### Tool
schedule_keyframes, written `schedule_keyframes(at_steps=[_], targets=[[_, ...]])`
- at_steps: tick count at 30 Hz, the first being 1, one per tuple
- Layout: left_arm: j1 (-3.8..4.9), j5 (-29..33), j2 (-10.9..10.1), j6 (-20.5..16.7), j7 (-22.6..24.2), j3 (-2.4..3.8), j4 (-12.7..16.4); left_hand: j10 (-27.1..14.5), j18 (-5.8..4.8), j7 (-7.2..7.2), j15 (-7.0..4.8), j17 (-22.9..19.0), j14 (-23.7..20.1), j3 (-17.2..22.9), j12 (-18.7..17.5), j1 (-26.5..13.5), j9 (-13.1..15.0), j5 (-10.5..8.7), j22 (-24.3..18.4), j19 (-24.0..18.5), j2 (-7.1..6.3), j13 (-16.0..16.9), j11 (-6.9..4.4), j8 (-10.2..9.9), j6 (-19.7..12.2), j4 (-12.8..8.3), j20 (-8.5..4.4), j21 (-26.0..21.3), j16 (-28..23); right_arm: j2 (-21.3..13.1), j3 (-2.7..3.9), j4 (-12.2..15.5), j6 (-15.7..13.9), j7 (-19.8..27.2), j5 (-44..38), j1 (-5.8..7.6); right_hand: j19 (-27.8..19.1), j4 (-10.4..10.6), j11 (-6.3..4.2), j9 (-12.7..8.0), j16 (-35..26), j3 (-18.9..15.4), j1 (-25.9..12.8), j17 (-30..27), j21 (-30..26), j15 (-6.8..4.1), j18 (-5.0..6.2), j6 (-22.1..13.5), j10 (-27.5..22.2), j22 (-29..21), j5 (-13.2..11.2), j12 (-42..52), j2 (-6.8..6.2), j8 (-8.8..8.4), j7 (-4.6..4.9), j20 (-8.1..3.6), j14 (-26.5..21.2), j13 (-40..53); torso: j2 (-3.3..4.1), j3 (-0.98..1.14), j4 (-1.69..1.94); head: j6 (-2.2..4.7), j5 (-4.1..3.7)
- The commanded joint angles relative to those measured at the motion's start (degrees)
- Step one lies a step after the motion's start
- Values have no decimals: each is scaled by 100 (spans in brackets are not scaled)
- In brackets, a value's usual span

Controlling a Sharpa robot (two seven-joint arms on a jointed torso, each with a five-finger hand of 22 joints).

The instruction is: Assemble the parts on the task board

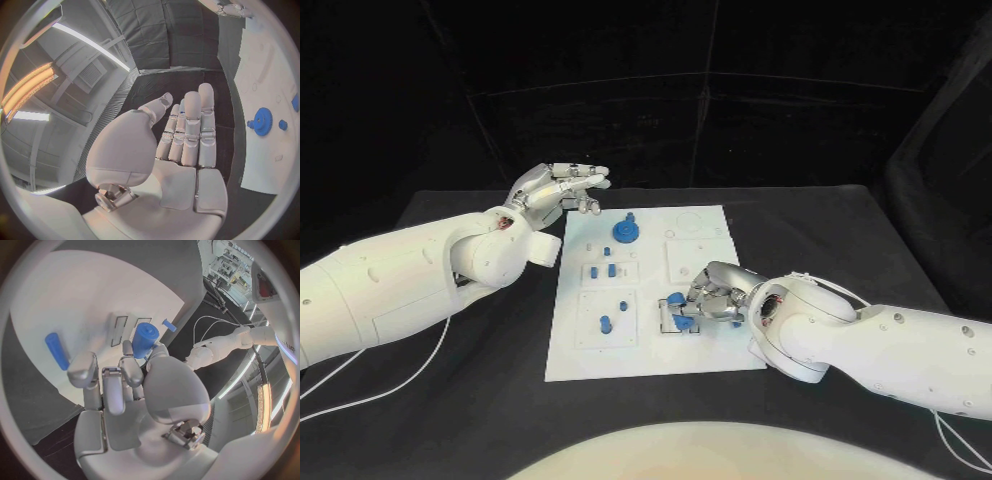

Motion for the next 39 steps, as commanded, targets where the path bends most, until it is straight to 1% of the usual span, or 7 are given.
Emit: schedule_keyframes(at_steps=[1, 12, 16, 18, 27, 33, 39], targets=[[8, 15, 7, 72, 15, 5, 11, -39, 75, -7, 13, -8, -44, -28, -15, 3, 1, -4, -5, -7, 38, -1, 10, -11, -23, -5, 27, -27, -27, 52, 4, -48, 236, -148, 71, 10, -20, -2, -32, 17, -6, -51, -97, 656, 5, -43, -21, 41, -4, -14, -89, -55, 9, 20, -19, -44, 448, -19, -4, 1, -4, -6, 20], [8, 15, 17, 79, 13, 5, 1, -39, 75, -7, 13, -8, -44, -28, -15, 3, 1, -4, -5, -7, 38, -1, 10, -11, -23, -5, 27, -27, -27, 189, 4, -108, 199, -203, -142, 10, -28, -10, -52, 96, -18, -177, -210, 643, -13, -62, -18, 88, -15, -34, -462, -138, 7, 49, -44, -61, 445, -55, -5, 8, -13, -3, 33], [8, 15, 21, 80, 11, 5, 0, -39, 75, -7, 13, -8, -44, -28, -15, 3, 1, -4, -5, -7, 38, -1, 10, -11, -23, -5, 27, -27, -27, 217, 4, -143, 201, -240, -223, 10, -97, -97, -35, 160, -64, -471, -713, 564, -98, -61, 2, 52, -110, -167, -1936, -360, 18, 39, -44, -64, 426, -210, -6, 1, 0, 11, 14], [8, 15, 20, 78, 10, 5, -1, -39, 75, -7, 13, -8, -44, -28, -15, 3, 1, -4, -5, -7, 38, -1, 10, -11, -23, -5, 27, -27, -27, 227, 4, -161, 187, -240, -257, 10, -173, -2, -31, 191, -99, -576, -936, 510, -184, -46, 28, 9, -253, -306, -2435, -642, -118, 34, -18, -56, 411, -436, -7, 1, -3, 9, 20], [8, 15, 16, 80, 6, 5, -3, -39, 75, -7, 13, -8, -44, -28, -15, 3, 1, -4, -5, -7, 38, -1, 10, -11, -23, -5, 27, -27, -27, 228, 4, -171, 200, -202, -348, 10, -219, 10, -10, 268, -122, -264, -1287, 499, -276, -31, 46, -78, -371, -419, -2445, -935, -462, 32, 1, -41, 406, -653, -6, 4, -12, 2, 37], [8, 15, 12, 83, 1, 5, -4, -39, 75, -7, 13, -8, -44, -28, -15, 3, 1, -4, -5, -7, 38, -1, 10, -11, -23, -5, 27, -27, -27, 215, 4, -137, 363, -81, -381, 10, -195, -468, -17, 353, -131, 76, -146, 501, -277, -35, 45, -74, -306, -397, -1962, -880, -313, 75, -6, -35, 412, -591, -3, 8, -11, -9, 36], [8, 15, 10, 86, -3, 5, -6, -39, 75, -7, 13, -8, -44, -28, -15, 3, 1, -4, -5, -7, 38, -1, 10, -11, -23, -5, 27, -27, -27, 204, 4, -119, 463, -38, -544, 10, -166, -971, -41, 423, -126, 246, 672, 525, -259, -56, 35, -31, -262, -349, -2187, -813, -295, 138, -21, -54, 419, -519, -7, 6, -10, -14, 32]])
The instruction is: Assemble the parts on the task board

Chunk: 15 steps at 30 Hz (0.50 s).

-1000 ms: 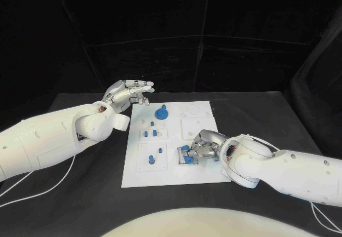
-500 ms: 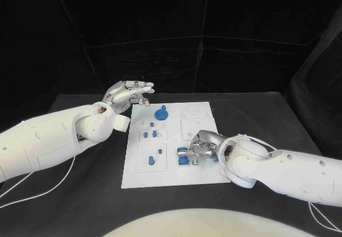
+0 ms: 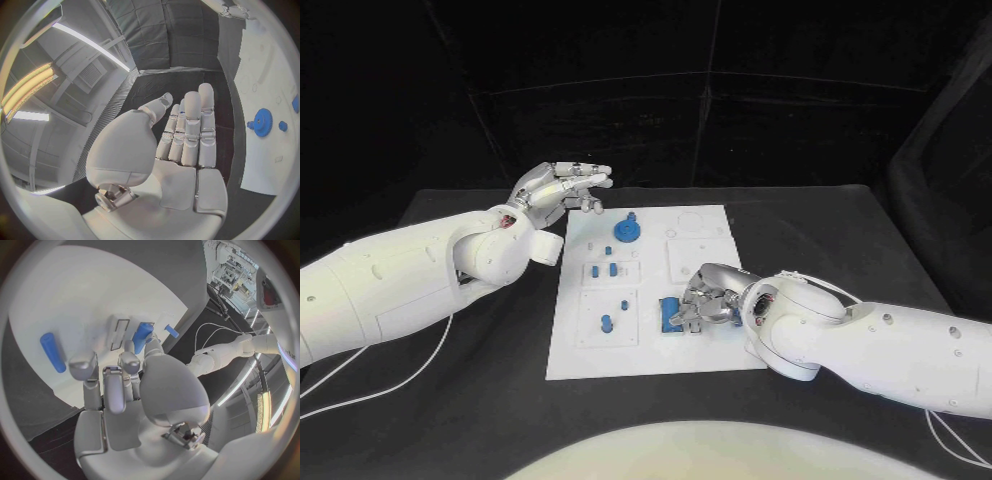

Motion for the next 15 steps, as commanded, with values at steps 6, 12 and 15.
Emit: schedule_keyframes(at_steps=[6, 12, 15], targets=[[8, 15, -6, 71, 11, 4, 5, -39, 75, -7, 13, -8, -44, -28, -15, 3, 1, -4, -7, -7, 38, -1, 10, -11, -23, -5, 27, -27, -27, -168, 3, 107, -172, 266, -212, 9, 10, 33, 44, 4, -20, -50, -43, 547, -1, -1, 27, -119, 52, 19, 126, 30, 77, -63, 21, 3, 403, 26, -2, 2, -7, -2, -3], [8, 15, -21, 70, 9, 3, 3, -39, 75, -7, 13, -8, -44, -28, -15, 3, 1, -4, -7, -7, 38, -1, 10, -11, -23, -5, 27, -27, -27, -623, 7, 352, -511, 546, 145, 14, 6, 518, 101, -70, -5, -372, -505, 586, -8, 44, 32, -265, 18, 15, 576, -8, 87, -247, 79, 53, 411, 10, -11, -2, -21, 18, -34], [8, 15, -24, 71, 9, 2, 3, -39, 75, -7, 13, -8, -44, -28, -15, 3, 1, -4, -7, -7, 38, -1, 10, -11, -23, -5, 27, -27, -27, -889, 9, 449, -488, 594, 254, 26, 7, 561, 106, -85, -1, -384, -509, 596, -6, 51, 31, -281, 5, 19, 590, -27, 115, -274, 87, 58, 412, -3, -8, -8, -12, 32, -78]])
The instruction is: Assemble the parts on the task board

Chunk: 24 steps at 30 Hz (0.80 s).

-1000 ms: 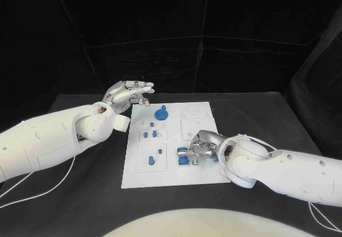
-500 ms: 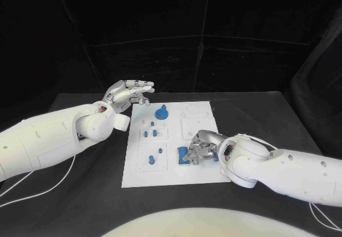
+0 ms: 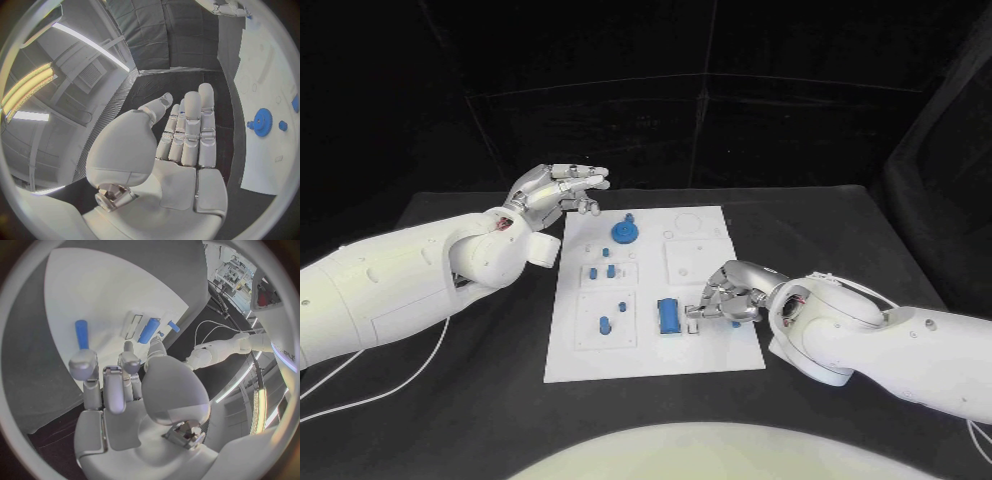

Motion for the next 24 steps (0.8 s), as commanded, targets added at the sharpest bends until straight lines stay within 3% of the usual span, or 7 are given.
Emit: schedule_keyframes(at_steps=[1, 5, 9, 15, 24], targets=[[8, 15, -4, 64, 17, 4, 5, -39, 75, -7, 13, -9, -44, -28, -15, 3, 1, -4, -7, -7, 38, -1, 10, -11, -23, -5, 27, -27, -27, -198, 7, 96, -227, 284, 267, 25, -8, 42, 31, -21, -1, 11, 10, 592, -4, 53, 31, -54, -3, 7, 43, -28, 42, -50, 20, 44, 412, -15, 1, -8, 4, 14, -47], [8, 15, -6, 62, 15, 2, 6, -39, 75, -7, 13, -9, -44, -28, -15, 3, 1, -4, -7, -7, 38, -1, 10, -11, -23, -5, 27, -27, -27, -471, 8, 109, 60, 181, 193, 43, 2, -121, 50, -111, -1, 136, 427, 598, 8, 69, 27, -94, -19, 32, 292, -51, 179, -169, 53, 55, 413, -24, 10, -4, 10, 17, -70], [8, 15, -6, 60, 15, 1, 7, -39, 75, -7, 13, -9, -44, -28, -15, 3, 1, -4, -7, -7, 38, -1, 10, -11, -23, -5, 27, -27, -27, -600, 8, 38, 399, -38, -158, 50, 8, -257, 67, -217, -10, 181, 706, 588, 18, 82, 23, -72, -29, 55, 342, -84, 229, -288, 78, 70, 409, -42, 6, -7, 7, 15, -100], [8, 15, -5, 66, 15, 1, 12, -39, 75, -7, 13, -9, -44, -28, -15, 3, 1, -4, -7, -7, 38, -1, 10, -11, -23, -5, 27, -27, -27, -585, 6, -121, 637, -354, -706, 50, 1, -187, 28, -212, -29, 83, 649, 561, 11, 57, 28, 208, -39, 48, 372, -158, 228, -238, 20, 61, 403, -101, 11, 2, 12, 10, -105], [8, 15, -14, 73, 13, 0, 18, -39, 75, -7, 13, -9, -44, -28, -15, 3, 1, -4, -7, -7, 38, -1, 10, -11, -23, -5, 27, -27, -27, -426, 5, -270, 816, -500, -907, 47, -2, -21, 16, -195, -36, -71, 497, 560, 2, 44, 28, 237, -32, 42, 396, -179, 186, -270, 5, 45, 402, -113, 10, -2, 17, -7, -91]])
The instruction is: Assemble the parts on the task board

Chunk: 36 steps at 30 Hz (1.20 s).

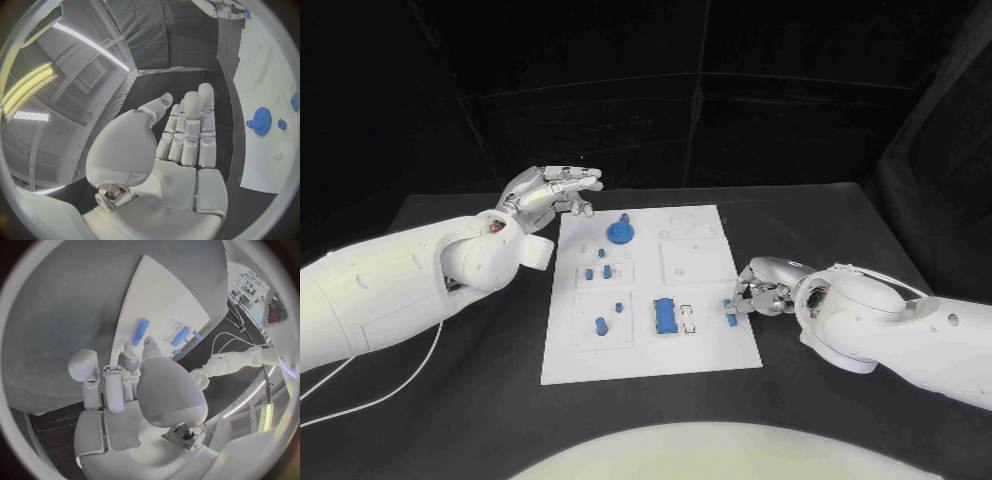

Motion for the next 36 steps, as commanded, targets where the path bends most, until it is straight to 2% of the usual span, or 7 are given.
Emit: schedule_keyframes(at_steps=[1, 14, 23, 28, 31, 34, 36], targets=[[8, 15, -5, 69, 19, 4, 12, -39, 75, -7, 13, -9, -44, -28, -15, 3, 1, -4, -7, -8, 38, -1, 10, -11, -23, -5, 27, -27, -27, 46, 2, -30, 290, -187, -300, 5, 0, 46, -16, 13, -38, -54, -76, 559, 2, 0, 27, 56, 2, -6, 20, -20, -6, -23, -14, 6, 402, -3, 1, -1, -2, -10, 15], [8, 15, -2, 81, 13, 4, 2, -51, 76, -9, 13, -13, -54, -41, -9, 13, 3, -4, -19, -6, 49, 1, 9, -3, -22, -6, 29, -43, -23, 254, 0, -155, 835, -326, -528, 1, -19, 53, -31, 70, -62, -132, 23, 527, -23, -12, 32, 93, 1, -36, -161, -25, -89, -11, -33, -5, 395, 2, -3, 1, -7, -33, 15], [8, 15, 5, 92, 3, 3, -2, -51, 76, -9, 13, -13, -54, -41, -9, 13, 3, -4, -19, -6, 49, 1, 9, -3, -22, -6, 29, -43, -23, 460, -2, -224, 1134, -437, -1133, -5, -52, -301, -37, 137, -107, -7, 596, 469, -69, -22, 41, 61, -46, -89, -214, -86, -80, -25, -24, -16, 382, -26, -1, 1, -4, -37, 9], [8, 14, 1, 93, -1, 3, -2, -51, 76, -9, 13, -13, -54, -41, -9, 13, 3, -4, -19, -6, 49, 1, 9, -3, -22, -6, 29, -43, -23, 534, -3, -225, 1323, -469, -1415, -9, -33, -514, -37, 163, -113, 119, 896, 470, -57, -23, 32, 63, -5, -50, -510, 5, -51, -42, -18, -20, 382, 58, -8, -8, 0, -41, 4], [8, 14, -2, 94, -3, 3, 1, -51, 76, -9, 13, -13, -54, -41, -9, 13, 3, -4, -19, -6, 49, 1, 9, -3, -22, -6, 29, -43, -23, 562, -4, -217, 1400, -490, -1516, -12, -21, -619, -43, 171, -109, 204, 1035, 480, -49, -27, 28, 76, 1, -29, -563, 27, -24, -53, -23, -22, 385, 81, -6, -7, -2, -41, 8], [8, 14, -3, 96, -4, 3, 2, -51, 76, -9, 13, -13, -54, -41, -9, 13, 3, -4, -19, -6, 49, 1, 9, -3, -22, -6, 29, -43, -23, 572, -4, -202, 1351, -513, -1555, -14, -10, -674, -54, 172, -108, 315, 1124, 485, -41, -34, 25, 101, -4, -13, -474, 24, 57, -70, -28, -29, 387, 87, -10, -5, -7, -38, 8], [8, 14, -4, 96, -4, 3, 2, -51, 76, -9, 13, -13, -54, -41, -9, 13, 3, -4, -19, -6, 49, 1, 9, -3, -22, -6, 29, -43, -23, 568, -4, -185, 1252, -530, -1523, -15, 6, -623, -68, 164, -106, 353, 1052, 491, -29, -32, 21, 115, 7, 9, -221, 36, 98, -97, -29, -32, 389, 99, -10, -4, -6, -33, 7]])
